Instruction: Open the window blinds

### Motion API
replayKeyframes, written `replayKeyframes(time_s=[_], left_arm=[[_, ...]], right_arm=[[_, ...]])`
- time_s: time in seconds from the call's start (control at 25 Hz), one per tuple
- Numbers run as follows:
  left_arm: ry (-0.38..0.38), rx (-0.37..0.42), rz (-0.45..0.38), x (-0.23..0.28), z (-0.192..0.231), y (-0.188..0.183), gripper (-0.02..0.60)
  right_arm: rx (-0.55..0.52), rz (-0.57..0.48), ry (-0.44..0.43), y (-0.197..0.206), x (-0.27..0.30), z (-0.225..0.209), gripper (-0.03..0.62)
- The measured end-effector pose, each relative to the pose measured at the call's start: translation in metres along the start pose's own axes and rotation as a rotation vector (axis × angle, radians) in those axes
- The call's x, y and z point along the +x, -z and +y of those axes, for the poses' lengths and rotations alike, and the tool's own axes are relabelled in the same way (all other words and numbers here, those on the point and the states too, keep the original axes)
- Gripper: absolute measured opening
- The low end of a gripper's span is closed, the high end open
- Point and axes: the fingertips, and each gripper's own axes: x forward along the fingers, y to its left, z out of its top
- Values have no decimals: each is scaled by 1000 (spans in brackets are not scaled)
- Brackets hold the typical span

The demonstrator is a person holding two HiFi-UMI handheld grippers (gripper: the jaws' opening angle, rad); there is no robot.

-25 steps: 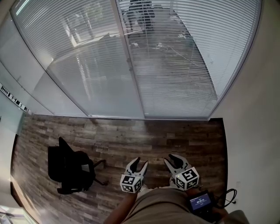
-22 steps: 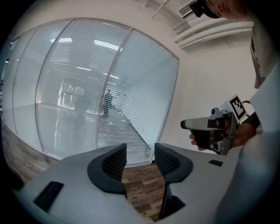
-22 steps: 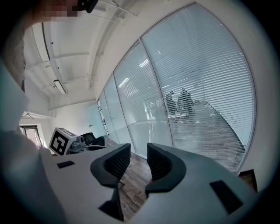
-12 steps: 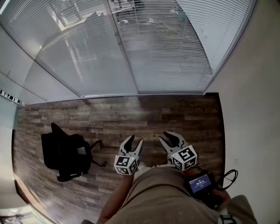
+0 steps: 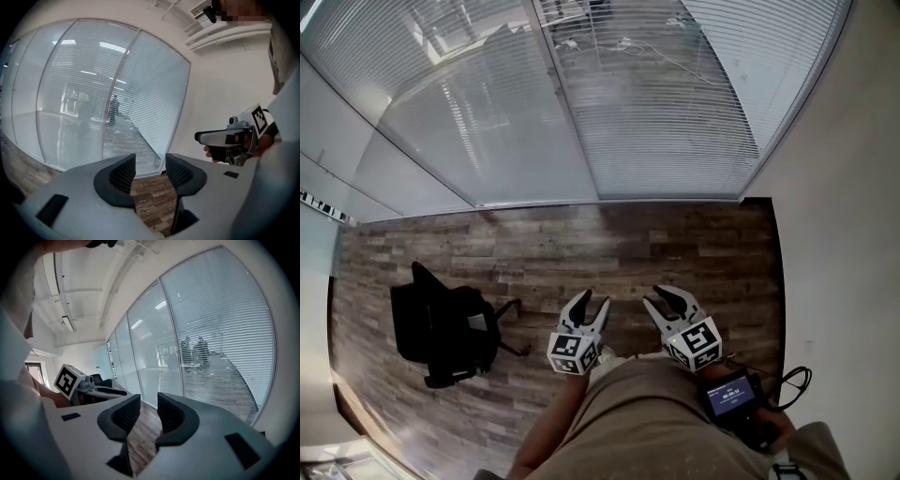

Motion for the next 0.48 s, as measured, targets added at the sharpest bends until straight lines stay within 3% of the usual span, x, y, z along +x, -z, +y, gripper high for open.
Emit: replayKeyframes(time_s=[0.48], left_arm=[[15,14,4,5,-3,-8,212]], right_arm=[[19,-9,1,-2,0,-2,106]])
